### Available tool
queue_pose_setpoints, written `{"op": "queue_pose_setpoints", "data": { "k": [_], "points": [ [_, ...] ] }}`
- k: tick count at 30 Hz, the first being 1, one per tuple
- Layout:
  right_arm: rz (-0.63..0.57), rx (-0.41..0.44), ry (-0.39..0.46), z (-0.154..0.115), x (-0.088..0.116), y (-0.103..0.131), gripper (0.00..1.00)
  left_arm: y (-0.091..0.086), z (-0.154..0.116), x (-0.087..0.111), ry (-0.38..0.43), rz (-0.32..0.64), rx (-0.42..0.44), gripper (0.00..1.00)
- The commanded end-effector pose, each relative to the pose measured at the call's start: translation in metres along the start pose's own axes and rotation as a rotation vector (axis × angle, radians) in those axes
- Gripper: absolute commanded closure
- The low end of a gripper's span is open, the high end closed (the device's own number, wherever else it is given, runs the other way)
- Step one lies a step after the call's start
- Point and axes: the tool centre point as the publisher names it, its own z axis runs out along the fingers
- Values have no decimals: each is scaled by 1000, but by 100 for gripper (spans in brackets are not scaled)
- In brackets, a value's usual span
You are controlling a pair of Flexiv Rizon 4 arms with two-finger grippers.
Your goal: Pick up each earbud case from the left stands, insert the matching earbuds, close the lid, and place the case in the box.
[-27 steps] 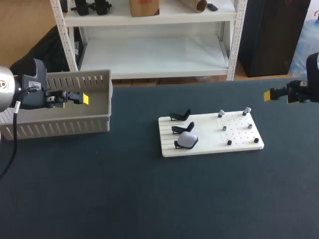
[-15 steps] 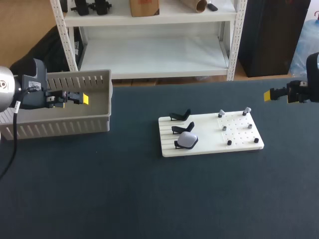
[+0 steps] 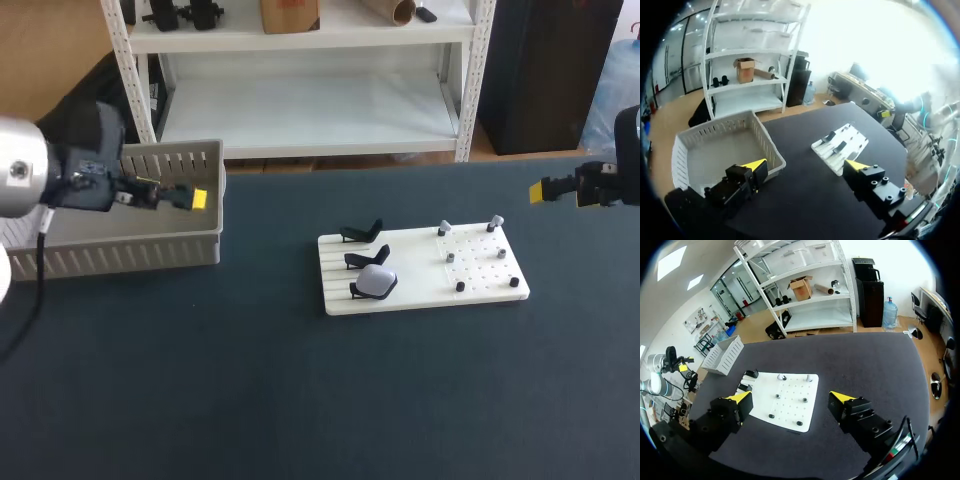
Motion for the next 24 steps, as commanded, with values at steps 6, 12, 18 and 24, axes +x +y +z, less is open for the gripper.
{"op": "queue_pose_setpoints", "data": {
  "k": [6, 12, 18, 24],
  "points": [
    [-1, 0, 1, 0, 0, 0, 0, 4, -12, 10, -200, 645, 452, 0],
    [-1, 0, 1, 0, 0, 0, 0, -6, -8, 17, -273, 639, 522, 0],
    [-1, 0, 1, 0, 0, 0, 0, -51, 11, 23, -307, 696, 552, 0],
    [-1, 0, 1, 0, 0, 0, 0, -86, 33, 24, -327, 754, 542, 0]
  ]
}}
